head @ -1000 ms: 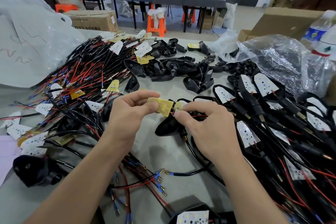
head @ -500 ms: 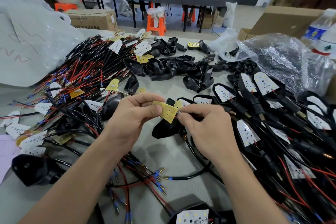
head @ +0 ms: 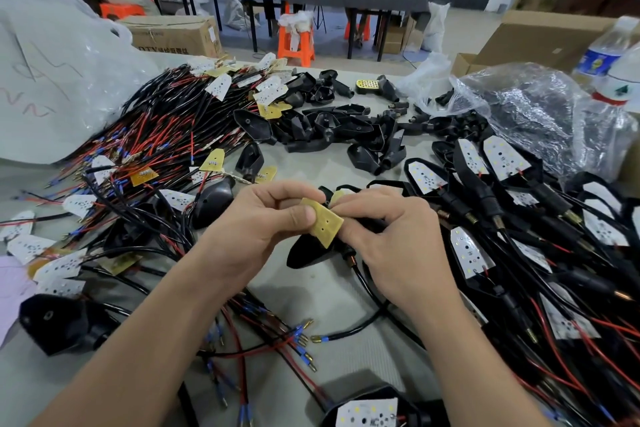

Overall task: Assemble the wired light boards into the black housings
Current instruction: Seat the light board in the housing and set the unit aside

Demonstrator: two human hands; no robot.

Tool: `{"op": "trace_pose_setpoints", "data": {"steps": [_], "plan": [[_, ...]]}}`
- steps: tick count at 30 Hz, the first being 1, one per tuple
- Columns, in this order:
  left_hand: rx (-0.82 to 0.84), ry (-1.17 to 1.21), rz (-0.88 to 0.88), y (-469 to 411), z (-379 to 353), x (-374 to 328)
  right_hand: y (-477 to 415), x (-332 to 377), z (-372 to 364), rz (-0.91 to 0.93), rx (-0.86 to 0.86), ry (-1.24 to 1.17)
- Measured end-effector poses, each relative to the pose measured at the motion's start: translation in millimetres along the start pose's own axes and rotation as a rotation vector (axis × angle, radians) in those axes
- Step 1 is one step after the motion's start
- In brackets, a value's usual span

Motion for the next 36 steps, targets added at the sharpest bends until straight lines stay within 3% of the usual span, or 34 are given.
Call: {"op": "trace_pose_setpoints", "data": {"steps": [10, 15, 20, 27, 36], "plan": [[-0.046, -0.064, 0.008, -1.1, 1.7, 6.6, 3.6, -5.6, -3.5, -0.078, -0.084, 0.106], [-0.01, -0.071, 0.003, -0.9, -0.3, 4.7, 3.8, -10.5, -12.9, -0.127, 0.057, 0.218], [-0.186, 0.076, 0.056, -3.4, 13.2, 7.6, 4.0, -6.5, -12.0, -0.171, 0.174, 0.045], [-0.006, -0.062, 0.13, -3.3, 5.3, 10.8, 4.8, -7.2, -2.1, -0.143, -0.019, 0.137], [-0.113, -0.177, 0.102, -4.4, 13.9, 10.4, 4.5, -9.5, 5.2, -0.138, -0.115, 0.176]]}}
Point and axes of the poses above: each hand's wrist, its own y-axis away from the middle knuckle, its own z-axis out of the back of the hand, x = y × z, the point moved 6 cm from there along -y, towards the middle knuckle, and after that the axes turned 8 degrees about y, right-handed, at the moved point
